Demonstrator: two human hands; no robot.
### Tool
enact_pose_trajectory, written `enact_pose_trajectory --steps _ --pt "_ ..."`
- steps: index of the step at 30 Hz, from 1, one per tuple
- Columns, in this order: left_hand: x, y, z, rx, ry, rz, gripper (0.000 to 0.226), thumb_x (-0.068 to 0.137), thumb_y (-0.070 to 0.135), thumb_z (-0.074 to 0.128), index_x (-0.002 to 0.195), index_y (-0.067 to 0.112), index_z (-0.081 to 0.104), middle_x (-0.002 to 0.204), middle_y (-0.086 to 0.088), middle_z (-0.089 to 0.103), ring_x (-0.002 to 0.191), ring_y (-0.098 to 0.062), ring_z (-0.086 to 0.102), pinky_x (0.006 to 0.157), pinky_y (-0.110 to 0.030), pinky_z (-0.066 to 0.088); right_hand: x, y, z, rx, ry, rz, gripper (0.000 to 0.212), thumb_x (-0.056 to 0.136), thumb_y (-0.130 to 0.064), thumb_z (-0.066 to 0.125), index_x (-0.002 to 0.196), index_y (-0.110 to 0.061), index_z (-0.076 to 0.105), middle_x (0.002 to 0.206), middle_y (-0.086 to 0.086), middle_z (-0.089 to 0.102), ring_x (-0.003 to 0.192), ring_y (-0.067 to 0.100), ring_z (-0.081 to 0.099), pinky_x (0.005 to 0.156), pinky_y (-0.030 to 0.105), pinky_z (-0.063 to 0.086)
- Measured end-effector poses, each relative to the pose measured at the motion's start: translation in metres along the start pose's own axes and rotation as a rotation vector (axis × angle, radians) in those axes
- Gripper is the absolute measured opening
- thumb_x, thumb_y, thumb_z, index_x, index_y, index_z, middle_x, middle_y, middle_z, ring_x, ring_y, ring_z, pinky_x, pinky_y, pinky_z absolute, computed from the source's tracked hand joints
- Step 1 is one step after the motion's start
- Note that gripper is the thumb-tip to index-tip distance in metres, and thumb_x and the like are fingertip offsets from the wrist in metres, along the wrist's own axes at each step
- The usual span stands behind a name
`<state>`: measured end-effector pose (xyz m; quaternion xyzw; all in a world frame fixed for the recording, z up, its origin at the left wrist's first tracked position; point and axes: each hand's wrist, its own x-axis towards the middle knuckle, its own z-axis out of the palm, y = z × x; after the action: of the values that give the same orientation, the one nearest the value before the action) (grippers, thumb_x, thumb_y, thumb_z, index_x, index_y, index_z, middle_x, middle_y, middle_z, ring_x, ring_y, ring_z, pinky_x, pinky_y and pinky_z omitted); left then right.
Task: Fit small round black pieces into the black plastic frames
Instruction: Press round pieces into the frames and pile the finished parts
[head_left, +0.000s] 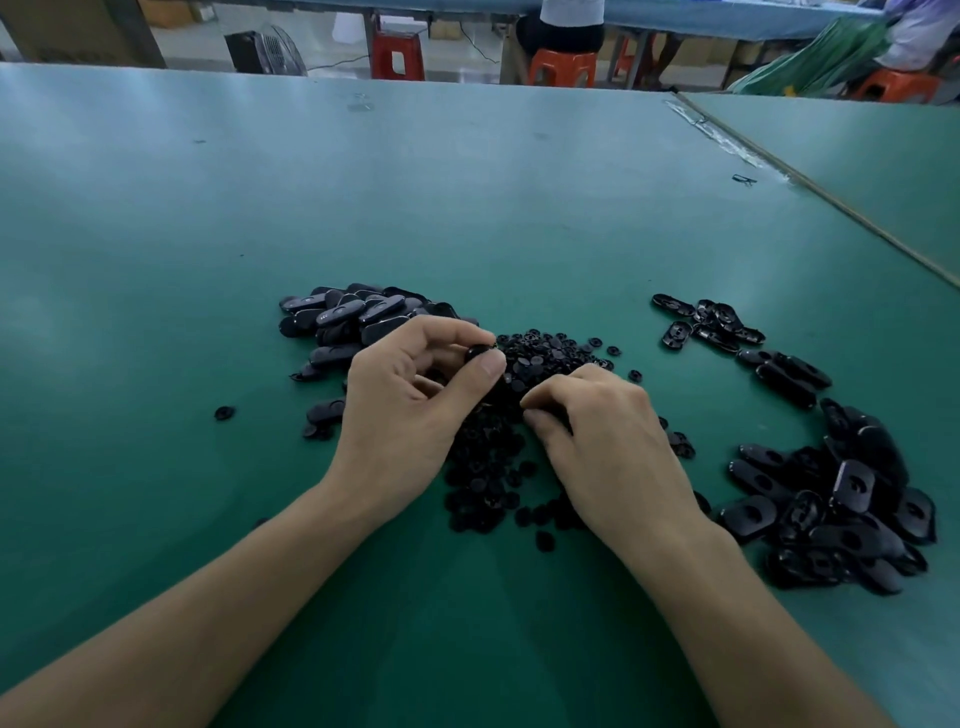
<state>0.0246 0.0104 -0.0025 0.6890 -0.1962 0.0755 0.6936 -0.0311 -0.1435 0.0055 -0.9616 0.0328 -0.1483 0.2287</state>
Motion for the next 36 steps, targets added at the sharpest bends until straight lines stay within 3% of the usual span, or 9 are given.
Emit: enact_pose_trajectory --steps 3,11,15,19,27,36 --pt "0.0004 -0.0010 -0.0012 -0.015 0.001 -0.003 0.013 0.082 0.023 0.078 0.089 0.026 0.068 0.077 0.002 0.075 0.067 -0.013 0.069 0.060 -0.029 0.054 0.0012 0.0001 0.0013 -0.023 -0.003 0.010 0.017 0.100 -0.027 0.059 0.109 -0.021 0.072 0.101 -0.004 0.059 0.101 0.014 0.055 0.084 0.022 0.043" --pt "-0.0004 -0.0017 -0.0016 -0.147 -0.004 -0.061 0.020 0.081 0.009 0.081 0.096 0.013 0.068 0.076 -0.006 0.075 0.069 -0.022 0.074 0.066 -0.025 0.059 0.0005 0.0033 -0.0022 0.003 0.003 0.051 0.014 0.096 -0.034 0.065 0.101 -0.024 0.074 0.096 -0.006 0.059 0.093 0.012 0.055 0.082 0.024 0.044" --pt "-0.0004 0.0013 0.0004 -0.193 0.005 -0.100 0.018 0.076 0.017 0.079 0.092 0.012 0.074 0.078 -0.007 0.077 0.070 -0.021 0.075 0.065 -0.022 0.058 0.0004 0.0028 -0.0039 0.041 -0.005 0.097 0.013 0.094 -0.034 0.068 0.101 -0.026 0.075 0.098 -0.006 0.064 0.089 0.013 0.060 0.085 0.032 0.052" --pt "0.0010 -0.0005 0.0006 -0.195 0.009 -0.114 0.011 0.086 0.006 0.073 0.095 0.012 0.074 0.084 -0.007 0.077 0.076 -0.021 0.077 0.067 -0.021 0.058 0.0006 0.0045 -0.0043 0.061 -0.038 0.138 0.009 0.093 -0.034 0.068 0.096 -0.026 0.071 0.095 -0.007 0.062 0.089 0.011 0.059 0.085 0.034 0.053" --pt "0.0013 -0.0033 -0.0002 -0.130 -0.008 -0.097 0.019 0.089 -0.004 0.071 0.095 0.014 0.074 0.085 -0.007 0.077 0.078 -0.023 0.077 0.068 -0.023 0.059 -0.0004 0.0032 -0.0063 0.097 -0.062 0.131 0.008 0.092 -0.035 0.070 0.090 -0.029 0.065 0.090 -0.011 0.060 0.087 0.009 0.058 0.083 0.033 0.052" --pt "0.0000 -0.0039 -0.0003 -0.141 0.004 -0.113 0.020 0.087 -0.006 0.072 0.090 0.013 0.073 0.081 -0.008 0.076 0.076 -0.024 0.077 0.066 -0.022 0.059 -0.0027 0.0026 -0.0052 0.137 -0.027 0.085 0.006 0.096 -0.022 0.064 0.093 -0.024 0.060 0.086 -0.012 0.060 0.081 0.008 0.057 0.076 0.029 0.050"
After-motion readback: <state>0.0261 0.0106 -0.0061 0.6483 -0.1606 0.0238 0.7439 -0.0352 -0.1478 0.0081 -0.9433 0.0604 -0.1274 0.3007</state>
